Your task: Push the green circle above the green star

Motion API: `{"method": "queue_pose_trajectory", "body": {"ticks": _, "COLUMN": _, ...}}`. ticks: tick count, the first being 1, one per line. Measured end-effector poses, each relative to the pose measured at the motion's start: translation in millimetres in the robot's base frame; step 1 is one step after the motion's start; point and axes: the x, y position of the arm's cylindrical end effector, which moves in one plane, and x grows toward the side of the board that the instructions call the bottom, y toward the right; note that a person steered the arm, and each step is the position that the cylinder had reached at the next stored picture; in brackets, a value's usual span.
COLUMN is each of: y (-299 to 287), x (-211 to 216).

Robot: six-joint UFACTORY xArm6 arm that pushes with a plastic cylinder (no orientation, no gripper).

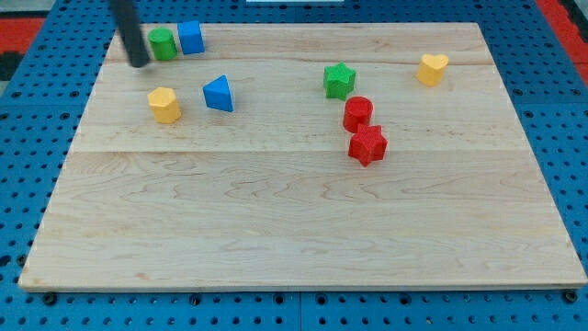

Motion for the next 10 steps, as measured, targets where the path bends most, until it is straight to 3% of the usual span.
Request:
{"method": "queue_pose_trajectory", "body": {"ticks": 1, "y": -27.8, "x": -31.5}}
{"method": "queue_pose_trajectory", "body": {"ticks": 2, "y": 33.6, "x": -33.4}}
{"method": "queue_pose_trajectory", "body": {"ticks": 4, "y": 161.8, "x": 2.1}}
{"method": "queue_pose_trajectory", "body": {"ticks": 5, "y": 135.1, "x": -13.9}}
{"method": "queue_pose_trajectory", "body": {"ticks": 7, "y": 238.2, "x": 3.5}}
{"method": "queue_pose_trajectory", "body": {"ticks": 9, "y": 234.7, "x": -17.1}}
{"method": "queue_pose_trajectory", "body": {"ticks": 10, "y": 286.9, "x": -2.6}}
